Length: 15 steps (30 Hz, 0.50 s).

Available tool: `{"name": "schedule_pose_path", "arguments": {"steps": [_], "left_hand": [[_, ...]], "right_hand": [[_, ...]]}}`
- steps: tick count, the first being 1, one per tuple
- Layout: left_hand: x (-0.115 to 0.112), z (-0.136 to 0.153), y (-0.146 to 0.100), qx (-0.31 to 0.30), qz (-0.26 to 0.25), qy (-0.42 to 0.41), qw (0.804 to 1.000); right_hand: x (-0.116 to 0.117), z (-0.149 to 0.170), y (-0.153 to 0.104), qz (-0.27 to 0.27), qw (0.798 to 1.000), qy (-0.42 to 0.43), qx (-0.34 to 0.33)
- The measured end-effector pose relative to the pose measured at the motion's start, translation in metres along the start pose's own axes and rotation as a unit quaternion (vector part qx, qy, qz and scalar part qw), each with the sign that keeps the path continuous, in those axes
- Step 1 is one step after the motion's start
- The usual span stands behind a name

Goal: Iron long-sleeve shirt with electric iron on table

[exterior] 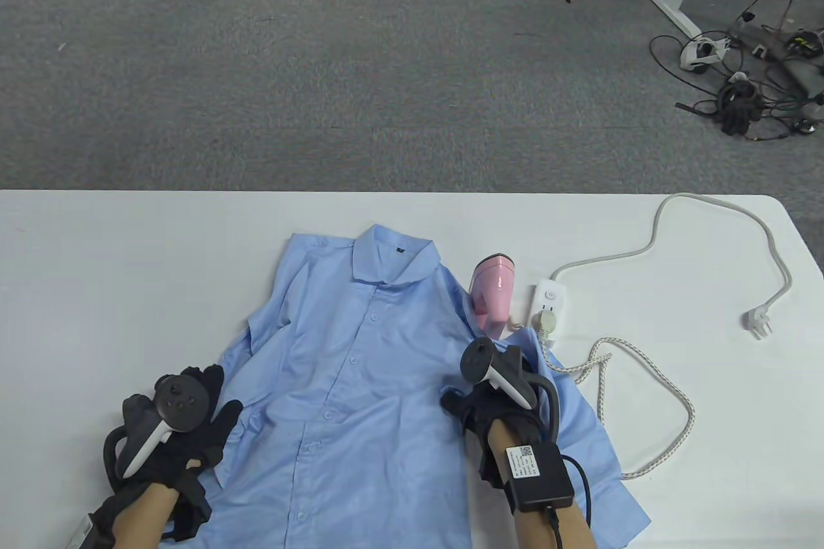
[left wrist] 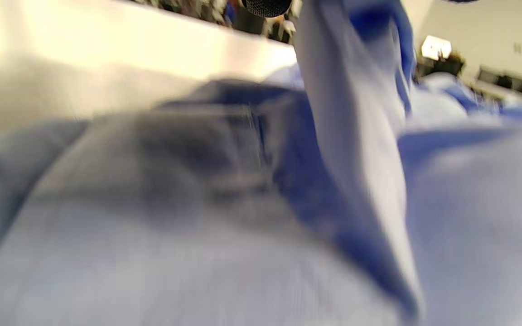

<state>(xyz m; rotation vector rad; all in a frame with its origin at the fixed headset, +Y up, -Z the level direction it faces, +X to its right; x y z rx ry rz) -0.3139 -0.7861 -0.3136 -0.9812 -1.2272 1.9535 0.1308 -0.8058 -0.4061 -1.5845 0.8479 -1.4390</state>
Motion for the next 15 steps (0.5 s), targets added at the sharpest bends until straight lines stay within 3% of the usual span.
{"name": "schedule_pose_path", "arguments": {"steps": [6, 10, 14, 15], "left_hand": [[-0.018, 0.019, 0.023, 0.049, 0.057, 0.028, 0.997], [-0.003, 0.042, 0.037, 0.102, 0.046, 0.043, 0.993], [0.011, 0.064, 0.046, 0.125, 0.059, 0.016, 0.990], [0.013, 0.064, 0.048, 0.103, 0.048, 0.005, 0.993]], "right_hand": [[0.000, 0.000, 0.000, -0.007, 1.000, 0.003, -0.003], [0.000, 0.001, 0.004, -0.014, 1.000, 0.000, -0.009], [-0.001, 0.002, 0.007, -0.016, 1.000, -0.002, -0.015], [-0.001, 0.002, 0.008, -0.014, 1.000, 0.000, -0.016]]}}
Point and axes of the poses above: the tracker on the back of each hand, its own z axis roughly to the little-finger side, its own y axis roughly from the wrist to the fingertips, x = y × z, the point moved 4 cm from there along y, roughly from the wrist to the fingertips, and after that the axes turned 15 degrees about -y, right-handed, at the moved point
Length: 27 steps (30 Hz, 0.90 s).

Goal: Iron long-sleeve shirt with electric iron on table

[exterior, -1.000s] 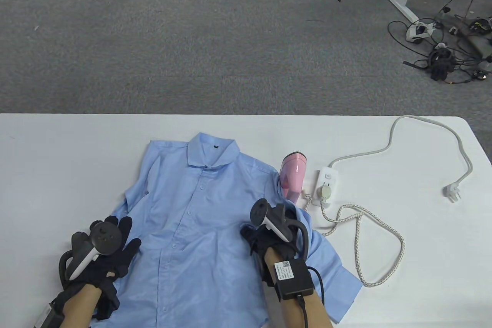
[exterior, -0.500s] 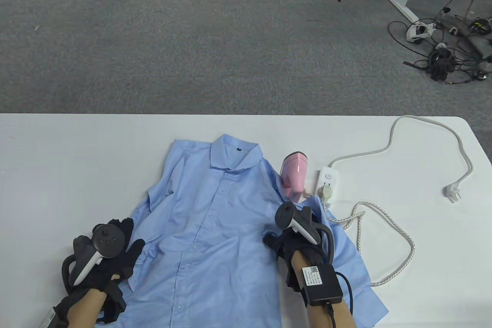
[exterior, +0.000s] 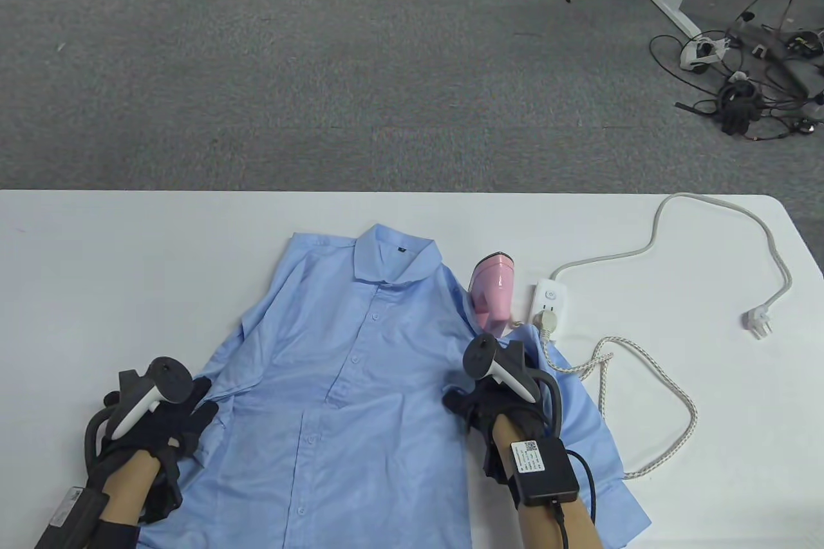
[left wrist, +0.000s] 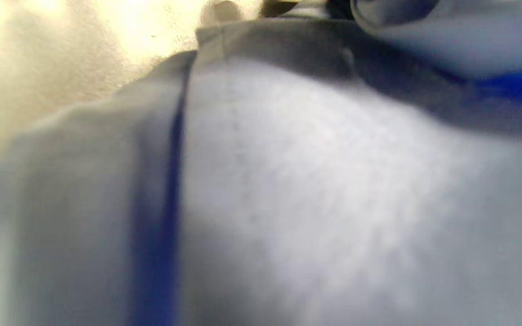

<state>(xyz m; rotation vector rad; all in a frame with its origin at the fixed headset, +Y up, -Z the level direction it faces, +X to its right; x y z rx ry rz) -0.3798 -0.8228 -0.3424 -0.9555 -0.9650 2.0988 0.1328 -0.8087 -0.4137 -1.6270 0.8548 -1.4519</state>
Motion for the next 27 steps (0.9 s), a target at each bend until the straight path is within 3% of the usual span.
{"name": "schedule_pose_path", "arguments": {"steps": [5, 9, 11, 12, 14, 15, 17, 19, 22, 27], "left_hand": [[0.025, -0.011, -0.015, -0.067, -0.149, -0.008, 0.987], [0.068, 0.002, -0.026, 0.020, -0.227, 0.092, 0.969], [0.103, 0.023, -0.030, 0.098, -0.307, 0.108, 0.941], [0.115, 0.035, -0.030, 0.136, -0.320, 0.094, 0.933], [0.131, 0.060, -0.033, 0.216, -0.289, 0.026, 0.932], [0.134, 0.065, -0.035, 0.211, -0.279, -0.007, 0.937], [0.136, 0.066, -0.044, 0.155, -0.298, -0.103, 0.936], [0.130, 0.056, -0.050, 0.102, -0.312, -0.127, 0.936], [0.095, 0.015, -0.045, -0.012, -0.219, -0.081, 0.972], [0.032, -0.050, -0.037, -0.100, -0.081, 0.048, 0.991]], "right_hand": [[-0.001, 0.000, 0.004, -0.007, 1.000, -0.004, -0.003], [-0.001, 0.000, 0.005, -0.008, 1.000, -0.002, -0.005], [-0.001, 0.000, 0.004, -0.007, 1.000, -0.005, -0.006], [-0.001, 0.000, 0.004, -0.007, 1.000, -0.005, -0.006], [-0.002, 0.001, 0.003, -0.007, 1.000, -0.006, -0.005], [-0.002, 0.001, 0.003, -0.007, 1.000, -0.007, -0.005], [-0.002, 0.001, 0.004, -0.008, 1.000, -0.005, -0.007], [-0.002, 0.000, 0.004, -0.013, 1.000, 0.003, -0.013], [-0.001, -0.011, 0.004, -0.024, 0.999, 0.020, -0.037], [-0.004, -0.041, 0.006, -0.027, 0.996, 0.005, -0.079]]}}
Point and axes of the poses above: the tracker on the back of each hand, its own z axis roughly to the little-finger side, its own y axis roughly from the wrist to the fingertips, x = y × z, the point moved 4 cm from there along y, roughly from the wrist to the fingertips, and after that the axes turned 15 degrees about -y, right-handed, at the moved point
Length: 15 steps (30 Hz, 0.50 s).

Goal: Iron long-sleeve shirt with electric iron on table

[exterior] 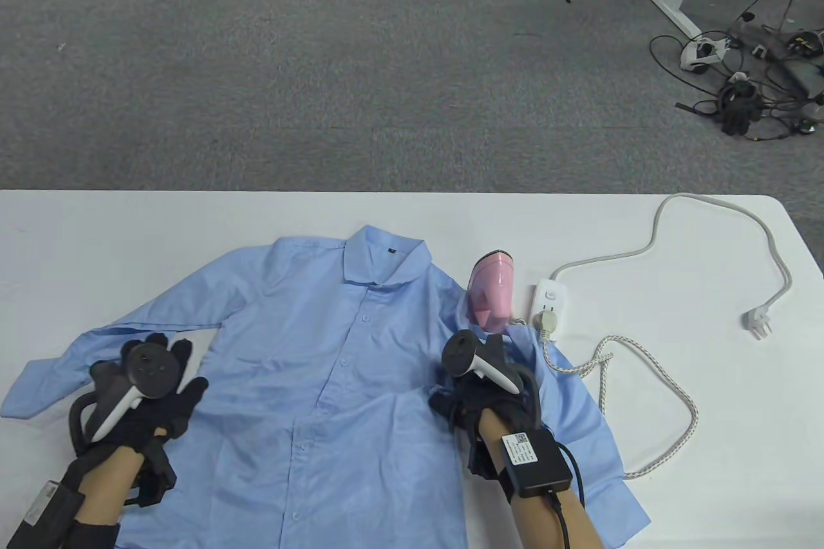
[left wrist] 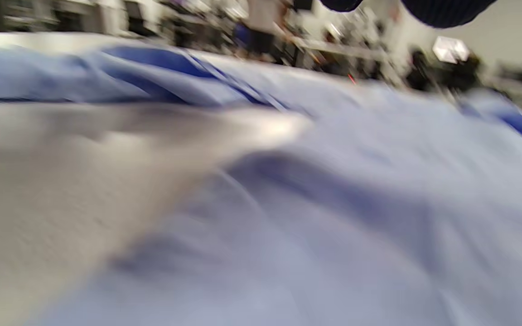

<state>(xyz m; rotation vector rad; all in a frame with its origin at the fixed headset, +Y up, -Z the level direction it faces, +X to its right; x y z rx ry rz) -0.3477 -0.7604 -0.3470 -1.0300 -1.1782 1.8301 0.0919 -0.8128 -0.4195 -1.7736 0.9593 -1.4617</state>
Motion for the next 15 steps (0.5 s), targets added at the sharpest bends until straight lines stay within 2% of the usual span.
{"name": "schedule_pose_path", "arguments": {"steps": [3, 6, 9, 12, 15], "left_hand": [[-0.028, -0.019, 0.017, -0.009, 0.059, 0.040, 0.997], [-0.053, -0.019, 0.031, -0.007, 0.125, 0.044, 0.991], [-0.067, -0.018, 0.033, -0.009, 0.194, 0.042, 0.980], [-0.067, -0.021, 0.033, -0.028, 0.181, 0.033, 0.983], [-0.074, -0.023, 0.035, -0.022, 0.191, 0.057, 0.980]], "right_hand": [[-0.009, -0.001, 0.015, -0.010, 1.000, 0.017, 0.009], [-0.018, 0.010, 0.030, -0.009, 0.999, 0.032, 0.030], [-0.025, 0.025, 0.042, -0.022, 0.997, 0.055, 0.047], [-0.031, 0.036, 0.053, -0.044, 0.995, 0.065, 0.056], [-0.036, 0.046, 0.064, -0.055, 0.993, 0.079, 0.071]]}}
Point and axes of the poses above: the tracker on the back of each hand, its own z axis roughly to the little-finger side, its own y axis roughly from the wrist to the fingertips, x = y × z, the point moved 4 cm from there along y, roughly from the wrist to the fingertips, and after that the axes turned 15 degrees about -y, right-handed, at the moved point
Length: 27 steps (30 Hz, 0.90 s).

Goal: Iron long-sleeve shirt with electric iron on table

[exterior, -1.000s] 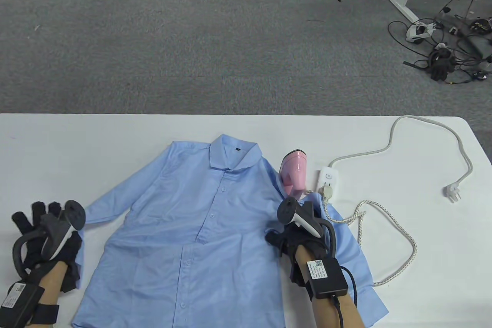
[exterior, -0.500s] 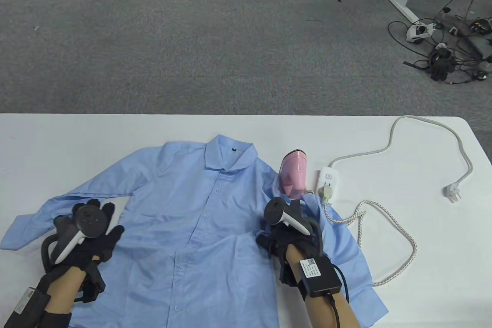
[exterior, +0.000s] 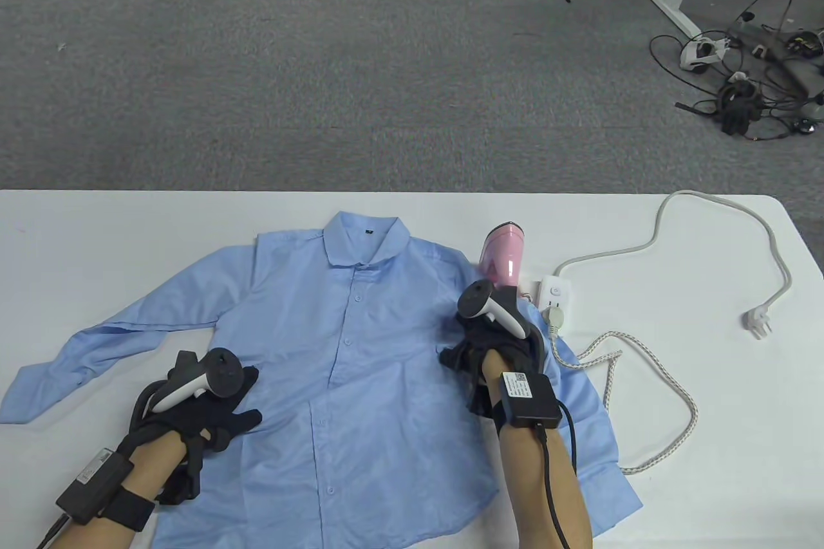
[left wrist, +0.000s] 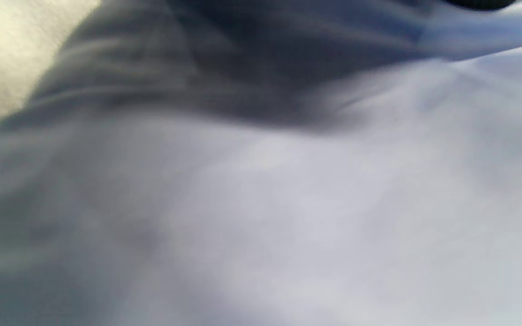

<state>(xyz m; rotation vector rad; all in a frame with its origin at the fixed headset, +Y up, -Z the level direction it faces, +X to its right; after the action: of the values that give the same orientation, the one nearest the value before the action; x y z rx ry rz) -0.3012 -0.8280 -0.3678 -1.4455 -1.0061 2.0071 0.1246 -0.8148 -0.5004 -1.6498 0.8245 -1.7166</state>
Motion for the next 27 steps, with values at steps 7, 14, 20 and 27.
{"name": "schedule_pose_path", "arguments": {"steps": [7, 14, 20, 27], "left_hand": [[0.026, -0.005, -0.023, -0.016, -0.032, -0.016, 0.999], [0.024, 0.000, -0.043, -0.011, -0.041, 0.022, 0.999], [0.003, -0.003, -0.032, -0.014, -0.045, 0.062, 0.997], [0.028, 0.002, -0.028, -0.013, -0.067, 0.003, 0.998]], "right_hand": [[-0.014, -0.004, -0.032, 0.086, 0.995, 0.029, -0.034], [0.014, -0.030, -0.112, 0.190, 0.964, -0.140, -0.120], [0.093, -0.035, -0.133, 0.104, 0.943, -0.272, -0.162], [0.084, -0.036, -0.186, 0.097, 0.936, -0.238, -0.242]]}}
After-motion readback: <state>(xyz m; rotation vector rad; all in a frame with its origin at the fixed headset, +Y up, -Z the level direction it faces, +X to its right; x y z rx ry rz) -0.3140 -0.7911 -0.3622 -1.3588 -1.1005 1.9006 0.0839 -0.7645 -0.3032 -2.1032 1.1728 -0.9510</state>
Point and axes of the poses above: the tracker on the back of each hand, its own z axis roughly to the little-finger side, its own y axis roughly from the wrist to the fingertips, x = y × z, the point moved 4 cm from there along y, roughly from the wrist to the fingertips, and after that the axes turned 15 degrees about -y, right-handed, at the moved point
